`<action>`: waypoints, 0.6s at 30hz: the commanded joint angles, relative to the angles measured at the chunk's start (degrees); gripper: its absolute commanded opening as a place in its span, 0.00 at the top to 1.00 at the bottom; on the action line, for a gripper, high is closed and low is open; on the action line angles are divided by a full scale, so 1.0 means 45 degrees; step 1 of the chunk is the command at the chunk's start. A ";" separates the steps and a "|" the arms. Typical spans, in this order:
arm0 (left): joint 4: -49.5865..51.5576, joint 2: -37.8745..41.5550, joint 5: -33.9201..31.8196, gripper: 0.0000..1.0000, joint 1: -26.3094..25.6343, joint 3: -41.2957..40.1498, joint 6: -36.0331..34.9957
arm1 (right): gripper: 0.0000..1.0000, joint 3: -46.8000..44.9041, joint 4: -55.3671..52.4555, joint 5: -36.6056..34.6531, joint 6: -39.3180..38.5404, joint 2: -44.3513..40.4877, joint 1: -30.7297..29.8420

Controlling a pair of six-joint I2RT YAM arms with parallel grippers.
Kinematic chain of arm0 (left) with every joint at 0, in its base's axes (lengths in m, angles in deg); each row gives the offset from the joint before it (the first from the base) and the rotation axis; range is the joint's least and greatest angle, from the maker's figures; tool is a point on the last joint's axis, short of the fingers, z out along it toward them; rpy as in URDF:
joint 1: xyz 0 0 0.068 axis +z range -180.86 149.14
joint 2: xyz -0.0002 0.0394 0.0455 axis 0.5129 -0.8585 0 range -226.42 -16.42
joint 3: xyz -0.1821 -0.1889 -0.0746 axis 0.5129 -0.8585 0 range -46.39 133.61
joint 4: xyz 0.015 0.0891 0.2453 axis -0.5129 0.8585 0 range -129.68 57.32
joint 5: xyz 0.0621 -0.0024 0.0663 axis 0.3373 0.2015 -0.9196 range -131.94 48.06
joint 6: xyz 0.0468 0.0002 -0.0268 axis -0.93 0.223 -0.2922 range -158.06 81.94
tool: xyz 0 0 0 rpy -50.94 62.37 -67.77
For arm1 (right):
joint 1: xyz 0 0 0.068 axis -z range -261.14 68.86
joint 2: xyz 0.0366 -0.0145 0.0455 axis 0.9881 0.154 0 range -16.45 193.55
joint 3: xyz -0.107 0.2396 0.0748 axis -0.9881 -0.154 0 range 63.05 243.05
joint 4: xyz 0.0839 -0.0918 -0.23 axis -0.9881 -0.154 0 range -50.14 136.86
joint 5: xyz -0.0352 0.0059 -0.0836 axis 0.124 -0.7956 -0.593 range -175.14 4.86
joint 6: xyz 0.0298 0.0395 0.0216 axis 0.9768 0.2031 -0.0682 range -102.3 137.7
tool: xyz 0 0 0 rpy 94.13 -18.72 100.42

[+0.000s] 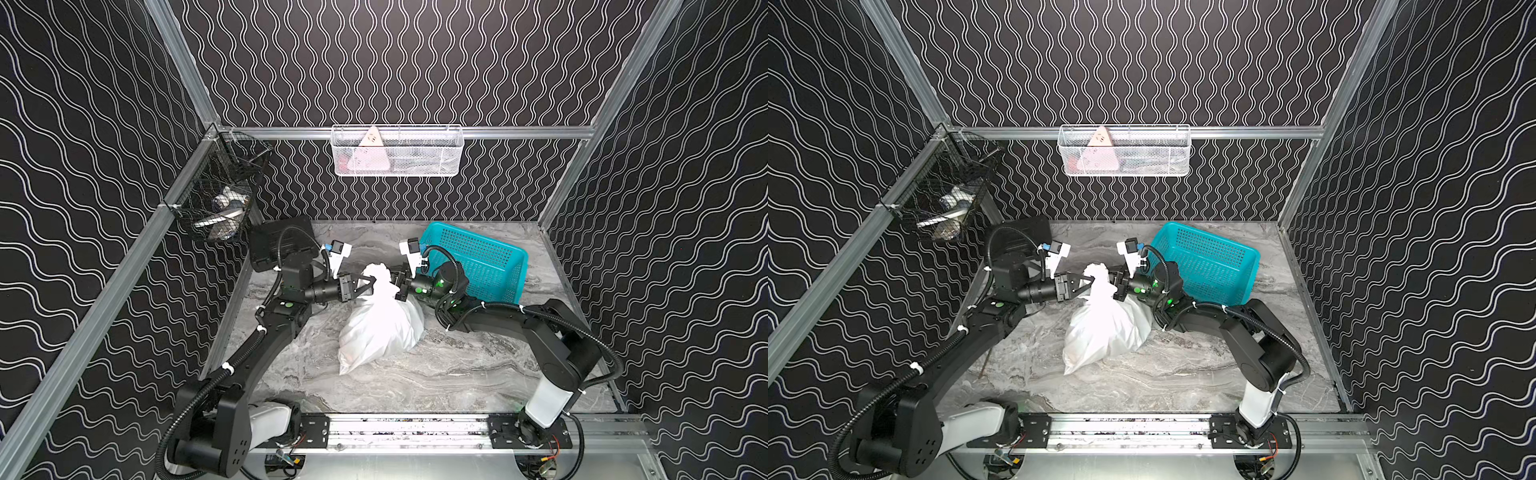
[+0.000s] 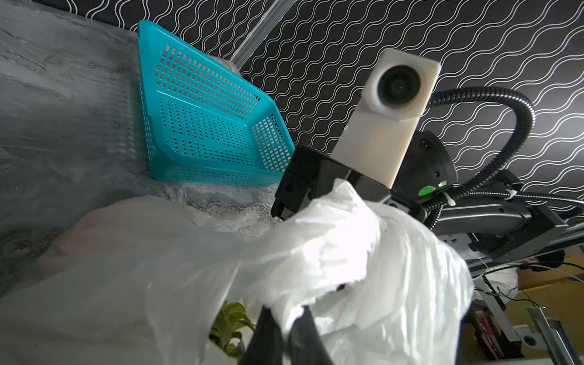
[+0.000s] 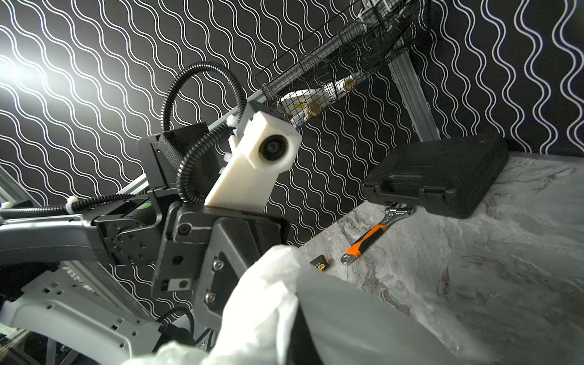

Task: Place the pineapple into a plastic bag & tie a knot
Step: Cross the plastic bag at the center of the board.

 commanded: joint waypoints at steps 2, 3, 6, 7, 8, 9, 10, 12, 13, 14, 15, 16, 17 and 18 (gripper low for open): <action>0.0026 0.0222 0.0518 1.00 0.0134 0.0045 -0.0739 | 0.52 -0.0625 -0.2027 -0.1171 -0.0950 -0.1451 0.0345; -0.0003 0.0295 0.0582 1.00 0.0156 -0.0011 -0.0775 | 0.48 -0.0777 -0.3338 -0.1753 -0.1188 -0.2058 0.0528; 0.0095 0.0271 0.0765 1.00 0.0191 -0.0053 -0.0862 | 0.46 -0.1184 -0.7062 -0.3063 -0.1854 -0.3820 0.1004; 0.0044 0.0236 0.0813 1.00 0.0203 -0.0073 -0.0812 | 0.46 -0.1240 -0.8091 -0.3161 -0.2030 -0.4421 0.1083; 0.0062 0.0211 0.0783 1.00 0.0200 -0.0077 -0.0853 | 0.47 -0.1216 -0.9264 -0.3109 -0.2198 -0.5118 0.1116; 0.0035 0.0190 0.0829 1.00 0.0208 -0.0077 -0.0842 | 0.47 -0.1053 -1.0501 -0.2974 -0.2285 -0.5724 0.1117; -0.0066 0.0171 0.0865 1.00 0.0198 -0.0095 -0.0747 | 0.48 -0.0879 -1.1464 -0.2579 -0.2324 -0.6145 0.1089; -0.0016 0.0182 0.0919 1.00 0.0179 -0.0079 -0.0811 | 0.48 -0.0633 -1.2939 -0.2279 -0.2324 -0.6688 0.0806; 0.0110 0.0195 0.0919 1.00 0.0185 -0.0059 -0.0898 | 0.49 -0.0530 -1.3277 -0.2126 -0.2326 -0.6775 0.0688; 0.0122 0.0207 0.0918 1.00 0.0174 -0.0075 -0.0903 | 0.49 -0.0303 -1.3704 -0.2007 -0.2386 -0.6789 0.0548; 0.0058 0.0183 0.0948 1.00 0.0188 -0.0095 -0.0841 | 0.49 -0.0128 -1.3895 -0.1962 -0.2413 -0.6741 0.0394; 0.0007 0.0180 0.0970 1.00 0.0186 -0.0115 -0.0787 | 0.49 0.0038 -1.3962 -0.1857 -0.2447 -0.6609 0.0305; -0.0030 0.0225 0.0982 1.00 0.0156 -0.0153 -0.0762 | 0.50 0.0266 -1.4078 -0.1764 -0.2520 -0.6391 0.0212; -0.0016 0.0257 0.0997 1.00 0.0140 -0.0156 -0.0771 | 0.50 0.0477 -1.4192 -0.1757 -0.2602 -0.6174 0.0163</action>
